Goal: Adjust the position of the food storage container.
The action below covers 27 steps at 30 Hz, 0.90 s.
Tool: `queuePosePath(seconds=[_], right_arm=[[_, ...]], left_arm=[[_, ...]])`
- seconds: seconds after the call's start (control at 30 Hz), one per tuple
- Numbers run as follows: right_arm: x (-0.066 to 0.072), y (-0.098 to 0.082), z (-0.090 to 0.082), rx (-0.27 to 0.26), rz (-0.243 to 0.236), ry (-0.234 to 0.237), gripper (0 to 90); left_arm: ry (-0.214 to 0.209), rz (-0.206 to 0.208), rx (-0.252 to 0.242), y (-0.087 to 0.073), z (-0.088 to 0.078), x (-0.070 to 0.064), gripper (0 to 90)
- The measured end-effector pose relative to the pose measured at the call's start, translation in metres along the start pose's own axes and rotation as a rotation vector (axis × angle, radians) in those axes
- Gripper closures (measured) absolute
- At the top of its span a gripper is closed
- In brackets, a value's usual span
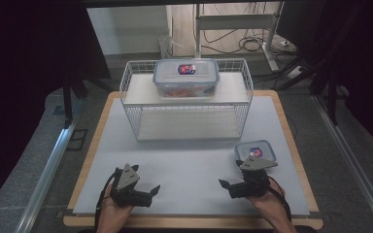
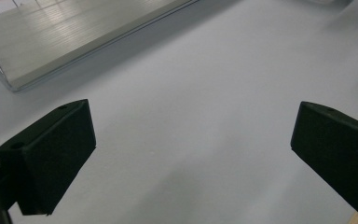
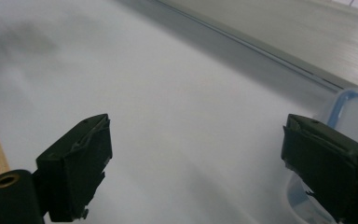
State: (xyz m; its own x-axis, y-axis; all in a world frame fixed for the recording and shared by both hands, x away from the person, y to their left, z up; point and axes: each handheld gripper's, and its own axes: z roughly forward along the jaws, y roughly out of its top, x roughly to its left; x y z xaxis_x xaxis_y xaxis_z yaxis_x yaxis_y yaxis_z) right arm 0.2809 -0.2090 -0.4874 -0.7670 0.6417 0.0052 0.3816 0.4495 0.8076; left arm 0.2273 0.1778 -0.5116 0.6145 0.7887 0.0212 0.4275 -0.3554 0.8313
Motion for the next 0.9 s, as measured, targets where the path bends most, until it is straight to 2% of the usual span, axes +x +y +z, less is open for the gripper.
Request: queuePosePath(seconds=[0.13,0.27,0.37,0.6,0.7,0.73,0.77,0.9], right_arm=[[-0.004,-0.001,0.002,0.022,0.017,0.006,4.7],[-0.009,-0.001,0.003,0.041,0.034,-0.03,3.9],[-0.014,0.0,0.001,0.047,0.032,-0.055,10.8],[-0.037,0.002,-0.011,0.059,0.054,-0.12,44.7],[-0.051,0.001,-0.018,0.039,0.1,-0.108,60.1],[-0.051,0.001,-0.018,0.039,0.1,-0.108,60.1],[-0.059,0.002,-0.023,0.037,0.097,-0.122,70.0],[-0.076,0.002,-0.033,0.021,0.12,-0.162,83.3]], left_arm=[[-0.006,0.003,0.007,-0.001,0.003,0.0,0.0],[-0.014,0.005,0.02,-0.002,0.005,-0.001,0.0],[-0.017,0.007,0.024,-0.002,0.007,-0.002,0.0],[-0.027,-0.001,0.033,-0.003,0.01,0.0,0.0],[-0.027,-0.002,0.036,-0.003,0.01,0.0,0.0],[-0.027,-0.003,0.035,-0.003,0.01,0.0,0.0],[-0.03,-0.004,0.036,-0.003,0.01,0.0,0.0],[-0.034,-0.012,0.034,-0.003,0.011,0.0,0.0]])
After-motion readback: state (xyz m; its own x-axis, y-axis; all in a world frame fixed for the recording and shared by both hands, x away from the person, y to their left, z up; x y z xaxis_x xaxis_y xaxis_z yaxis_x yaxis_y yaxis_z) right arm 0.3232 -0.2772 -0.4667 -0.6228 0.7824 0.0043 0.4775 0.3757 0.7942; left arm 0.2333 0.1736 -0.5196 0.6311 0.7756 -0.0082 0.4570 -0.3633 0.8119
